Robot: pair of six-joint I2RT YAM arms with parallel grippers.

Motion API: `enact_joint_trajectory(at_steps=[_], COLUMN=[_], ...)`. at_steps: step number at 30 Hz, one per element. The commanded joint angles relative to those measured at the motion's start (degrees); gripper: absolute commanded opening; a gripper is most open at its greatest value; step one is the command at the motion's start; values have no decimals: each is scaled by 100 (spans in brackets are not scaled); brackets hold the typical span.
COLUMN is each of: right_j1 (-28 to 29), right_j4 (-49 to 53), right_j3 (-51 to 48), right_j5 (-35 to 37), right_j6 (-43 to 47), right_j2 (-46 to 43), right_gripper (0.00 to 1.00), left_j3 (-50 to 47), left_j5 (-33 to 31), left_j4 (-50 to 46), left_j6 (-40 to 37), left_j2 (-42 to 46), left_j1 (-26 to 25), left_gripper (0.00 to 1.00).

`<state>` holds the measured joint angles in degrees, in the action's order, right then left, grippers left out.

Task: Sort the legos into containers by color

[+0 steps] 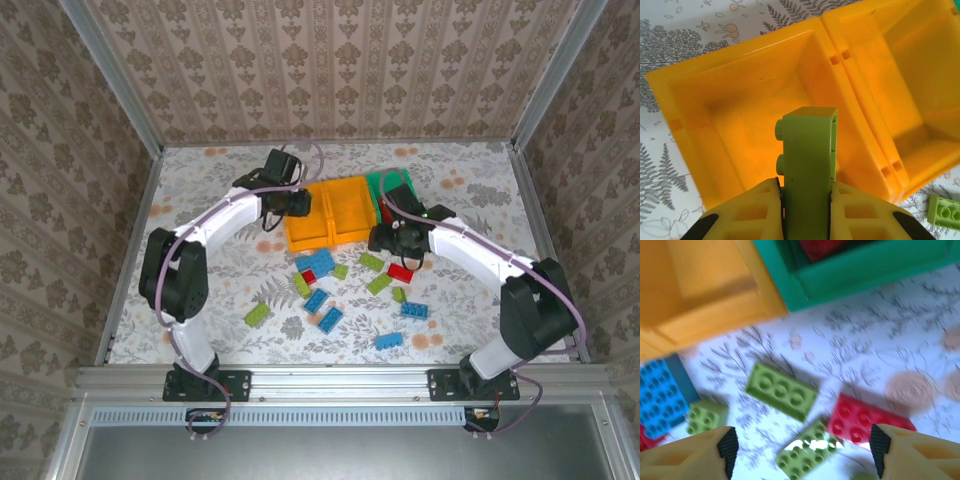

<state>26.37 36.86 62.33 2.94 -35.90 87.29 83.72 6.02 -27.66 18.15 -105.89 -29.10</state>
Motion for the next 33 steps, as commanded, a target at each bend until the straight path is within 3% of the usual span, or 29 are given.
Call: enact_joint_trajectory(at_steps=[1,4,6,10,15,22,30,33], right_j1=[136,371,526,824,1002,1036,1063,1063], right_j4=[664,800,920,1067,1286,1368,1266,1267], right_j3=[-416,-613,-665,-732,-772,-694,-621,-551], right_j5=[420,400,392,354,517,513,483,601], right_j6=[-2,-54,-75,-76,-45,118,291,303], right_j2=[-441,-641,-620,-450,-311,71,613,797], right_gripper=[68,66,66,65,64,55,53,42], left_j3=[345,493,556,284,-166,-1061,-2459,-2902], left_j5=[320,356,367,226,-74,-361,-870,-1050], left_j4=[-61,-117,-194,-101,-30,2,-386,-526], left_j6=[-21,-7,32,113,101,47,399,601], left_j2=[-154,-293,-329,-71,524,1491,2603,3015], left_j1=[77,88,89,71,73,49,19,19], left_gripper=[21,23,30,54,75,84,94,100])
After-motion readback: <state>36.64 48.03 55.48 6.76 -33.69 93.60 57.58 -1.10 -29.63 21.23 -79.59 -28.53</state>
